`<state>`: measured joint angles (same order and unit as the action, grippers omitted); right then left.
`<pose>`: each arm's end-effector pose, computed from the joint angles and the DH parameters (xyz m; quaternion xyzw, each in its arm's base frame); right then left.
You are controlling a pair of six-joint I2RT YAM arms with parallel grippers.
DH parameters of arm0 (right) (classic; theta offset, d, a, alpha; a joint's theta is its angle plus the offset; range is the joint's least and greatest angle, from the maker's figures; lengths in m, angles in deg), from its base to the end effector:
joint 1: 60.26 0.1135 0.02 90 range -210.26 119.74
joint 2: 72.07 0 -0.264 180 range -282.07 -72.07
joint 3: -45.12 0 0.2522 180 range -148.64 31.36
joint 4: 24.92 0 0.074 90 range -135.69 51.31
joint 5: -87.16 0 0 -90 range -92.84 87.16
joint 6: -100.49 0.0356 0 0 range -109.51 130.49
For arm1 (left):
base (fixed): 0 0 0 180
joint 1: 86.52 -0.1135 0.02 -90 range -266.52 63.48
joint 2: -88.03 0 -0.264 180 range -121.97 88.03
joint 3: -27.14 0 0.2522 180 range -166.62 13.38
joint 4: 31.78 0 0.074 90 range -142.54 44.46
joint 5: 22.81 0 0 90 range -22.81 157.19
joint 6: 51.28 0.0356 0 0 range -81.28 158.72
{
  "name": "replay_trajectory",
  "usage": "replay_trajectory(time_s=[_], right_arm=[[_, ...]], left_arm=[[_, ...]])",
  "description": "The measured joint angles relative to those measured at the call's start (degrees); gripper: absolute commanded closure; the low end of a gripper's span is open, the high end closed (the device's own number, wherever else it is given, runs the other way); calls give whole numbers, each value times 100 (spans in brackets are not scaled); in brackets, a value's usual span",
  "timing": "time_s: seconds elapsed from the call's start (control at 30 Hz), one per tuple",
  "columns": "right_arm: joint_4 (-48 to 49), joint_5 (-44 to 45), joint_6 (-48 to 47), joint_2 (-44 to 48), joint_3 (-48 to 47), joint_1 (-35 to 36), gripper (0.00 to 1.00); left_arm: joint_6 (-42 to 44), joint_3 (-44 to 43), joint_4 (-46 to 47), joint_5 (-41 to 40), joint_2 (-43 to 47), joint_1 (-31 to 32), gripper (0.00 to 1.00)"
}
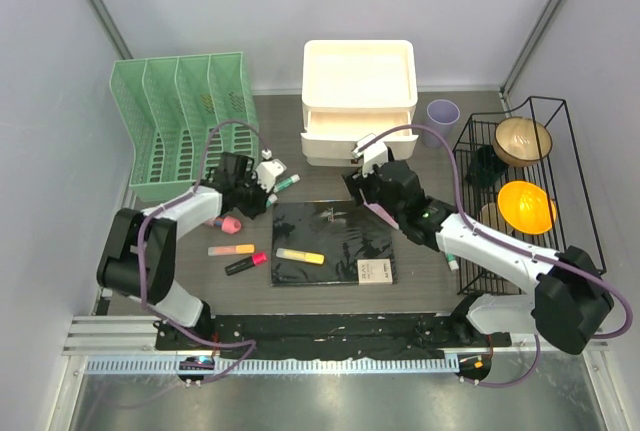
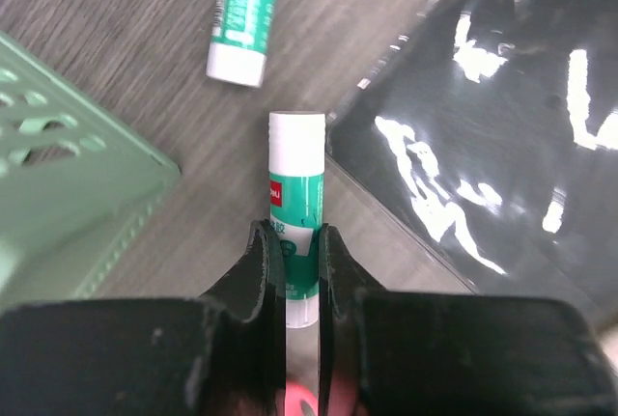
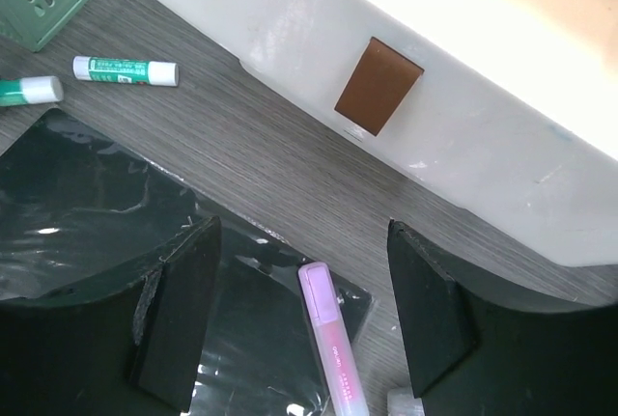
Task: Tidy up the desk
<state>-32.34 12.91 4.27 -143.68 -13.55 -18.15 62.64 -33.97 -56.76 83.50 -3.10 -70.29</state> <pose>0.2172 0.1833 0.2699 -0.2615 0.7740 0.0673 0.5728 0.2906 -0.0950 0.1627 0.3641 0.8721 -0.1150 0.3061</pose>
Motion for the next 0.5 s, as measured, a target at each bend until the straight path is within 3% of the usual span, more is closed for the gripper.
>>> replay_trajectory(time_s=[0.27,0.5], right_arm=[[52,63,-232,120,90,-116,22],[-2,61,-420,208,87,-223,21]], left_arm=[[-188,44,-697,328,1668,22,100],[-262,-868,-1386,745,2632,48,100]])
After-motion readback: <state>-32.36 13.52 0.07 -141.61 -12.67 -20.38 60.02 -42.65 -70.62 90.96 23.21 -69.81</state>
